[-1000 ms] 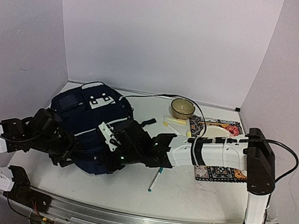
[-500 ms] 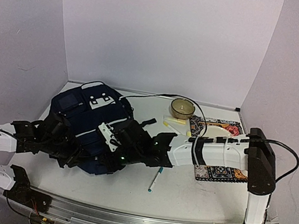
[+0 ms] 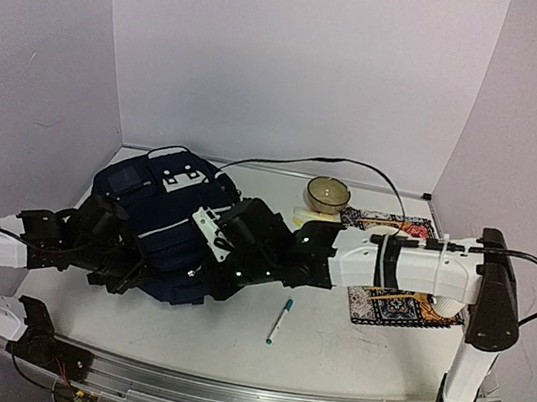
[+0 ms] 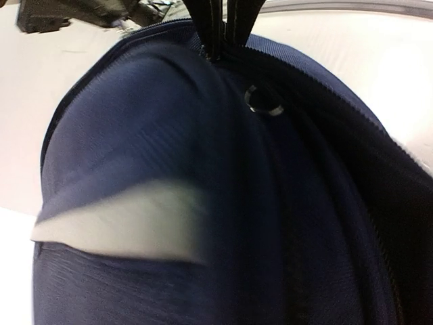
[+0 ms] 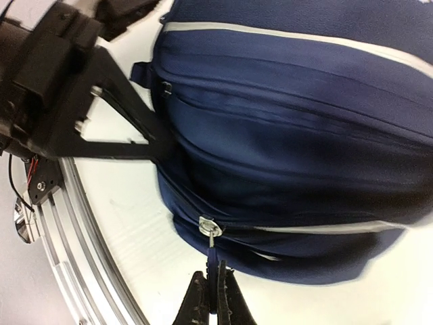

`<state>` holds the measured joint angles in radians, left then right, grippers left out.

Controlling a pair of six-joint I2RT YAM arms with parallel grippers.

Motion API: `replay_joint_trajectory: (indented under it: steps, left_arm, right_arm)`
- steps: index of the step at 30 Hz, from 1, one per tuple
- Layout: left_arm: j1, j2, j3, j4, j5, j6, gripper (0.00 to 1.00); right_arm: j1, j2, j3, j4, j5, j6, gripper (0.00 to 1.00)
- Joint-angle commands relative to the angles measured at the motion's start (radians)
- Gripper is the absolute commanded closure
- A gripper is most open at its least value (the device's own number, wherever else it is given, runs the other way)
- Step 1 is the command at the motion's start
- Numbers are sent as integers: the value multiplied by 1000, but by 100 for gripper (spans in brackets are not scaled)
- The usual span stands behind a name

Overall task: Pack the student bag
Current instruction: Zip the student bag into the largest pocket of the bag.

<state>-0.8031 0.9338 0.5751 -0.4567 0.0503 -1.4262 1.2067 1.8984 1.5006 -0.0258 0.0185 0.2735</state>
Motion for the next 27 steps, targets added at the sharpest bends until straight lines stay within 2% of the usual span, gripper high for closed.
replay_joint_trajectory:
  steps: [1,9,16,20,23,27]
  left_arm:
    - [13,-24,123,-295,-258,147,100]
    - [14,-103,197,-569,-434,154,100]
    - [13,-222,227,-746,-501,82,100]
    - [14,-244,297,-874,-571,47,100]
    - [14,-245,348,-948,-627,52,100]
    - [14,-201,374,-948,-644,81,100]
  right_arm:
    - [-54,-166,2,-167,88,-14,100]
    - [-133,-214,-16,-250,160,7,100]
    - [-177,-166,23,-261,150,43,100]
    - [-192,-135,40,-262,142,60,100]
    - [-194,-111,57,-261,111,44,100]
    - [-185,-80,86,-213,-23,14,100]
